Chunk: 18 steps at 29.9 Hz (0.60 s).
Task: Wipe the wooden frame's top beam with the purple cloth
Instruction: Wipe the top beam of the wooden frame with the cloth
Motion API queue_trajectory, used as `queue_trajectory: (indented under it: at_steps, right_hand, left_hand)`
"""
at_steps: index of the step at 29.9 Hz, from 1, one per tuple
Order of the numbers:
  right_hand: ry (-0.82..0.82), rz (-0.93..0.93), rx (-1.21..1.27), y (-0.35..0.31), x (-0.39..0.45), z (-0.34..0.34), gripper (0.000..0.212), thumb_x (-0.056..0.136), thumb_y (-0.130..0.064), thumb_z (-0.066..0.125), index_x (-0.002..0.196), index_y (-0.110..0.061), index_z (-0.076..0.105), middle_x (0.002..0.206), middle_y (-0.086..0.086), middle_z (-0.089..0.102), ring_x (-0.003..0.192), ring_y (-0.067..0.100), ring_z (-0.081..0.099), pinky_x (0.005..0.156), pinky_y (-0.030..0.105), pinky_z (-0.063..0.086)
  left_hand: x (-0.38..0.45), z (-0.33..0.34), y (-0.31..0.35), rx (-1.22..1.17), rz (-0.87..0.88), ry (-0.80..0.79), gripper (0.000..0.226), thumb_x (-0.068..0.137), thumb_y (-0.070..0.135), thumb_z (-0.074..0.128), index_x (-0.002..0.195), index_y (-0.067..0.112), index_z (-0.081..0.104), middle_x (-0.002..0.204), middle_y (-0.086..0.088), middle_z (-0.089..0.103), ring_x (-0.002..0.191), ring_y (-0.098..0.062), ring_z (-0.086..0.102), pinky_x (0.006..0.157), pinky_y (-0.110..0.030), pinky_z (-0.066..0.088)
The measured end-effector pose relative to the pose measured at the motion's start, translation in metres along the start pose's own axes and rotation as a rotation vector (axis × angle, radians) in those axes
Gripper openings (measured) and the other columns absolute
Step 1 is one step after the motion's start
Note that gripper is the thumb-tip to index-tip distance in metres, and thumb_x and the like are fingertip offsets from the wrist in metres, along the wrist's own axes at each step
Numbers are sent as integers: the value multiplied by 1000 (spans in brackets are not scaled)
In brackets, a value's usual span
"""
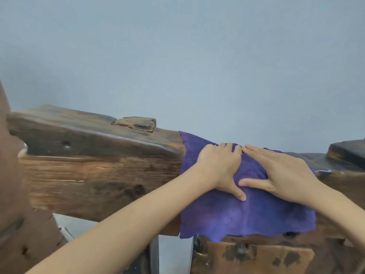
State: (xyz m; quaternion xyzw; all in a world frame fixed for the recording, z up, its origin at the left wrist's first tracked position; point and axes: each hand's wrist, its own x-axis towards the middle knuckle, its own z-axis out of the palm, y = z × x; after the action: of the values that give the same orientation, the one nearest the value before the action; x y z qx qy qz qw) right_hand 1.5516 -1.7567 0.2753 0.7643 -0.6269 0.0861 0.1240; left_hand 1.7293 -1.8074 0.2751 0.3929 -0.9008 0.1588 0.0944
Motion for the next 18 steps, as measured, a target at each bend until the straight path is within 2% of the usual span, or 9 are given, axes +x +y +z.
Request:
queue_trajectory:
  at_steps: [3, 7, 10, 13, 15, 18]
  right_hand:
    - [-10, -31, -28, 30, -10, -2, 119, 53, -105, 17, 158, -48, 12, 162, -30, 17, 148, -4, 26, 104, 23, 40]
    - [-98, -98, 4, 72, -20, -5, 123, 58, -102, 44, 160, -41, 8, 166, -22, 17, 151, 1, 22, 115, 29, 36]
    - [-144, -106, -53, 108, -28, -5, 127, 61, -94, 57, 161, -33, 9, 167, -9, 20, 151, 12, 26, 118, 32, 29]
    - [-140, -83, -132, 141, -38, -4, 127, 61, -93, 57, 162, -31, 11, 165, -2, 26, 146, 21, 31, 120, 39, 27]
    - [-104, -89, -187, 154, -43, -3, 126, 64, -91, 59, 162, -27, 12, 159, 0, 34, 142, 28, 33, 118, 42, 26]
    - [-117, -44, -243, 149, -44, 0, 127, 67, -87, 60, 163, -24, 7, 158, 10, 34, 150, 44, 16, 123, 50, 12]
  left_hand:
    - [12, -1, 20, -63, -18, -12, 128, 56, 79, 77, 152, 10, 29, 149, -5, 46, 133, -24, 49, 95, -41, 48]
    - [32, 1, 51, -82, -28, -62, 135, 55, 72, 83, 157, 9, 19, 157, -8, 37, 144, -24, 38, 106, -44, 44]
    - [49, 0, 75, -88, -11, -82, 139, 56, 67, 86, 159, 8, 13, 161, -8, 31, 148, -25, 33, 113, -43, 40]
    - [72, 2, 99, -122, 11, -96, 137, 56, 66, 86, 158, 9, 15, 159, -7, 34, 146, -25, 34, 113, -43, 39]
    - [89, 4, 114, -138, 16, -96, 133, 54, 69, 85, 154, 7, 23, 153, -7, 42, 141, -25, 41, 111, -41, 42]
    - [102, 5, 123, -159, 3, -95, 129, 48, 74, 83, 148, 8, 33, 144, -2, 50, 132, -23, 51, 105, -40, 47]
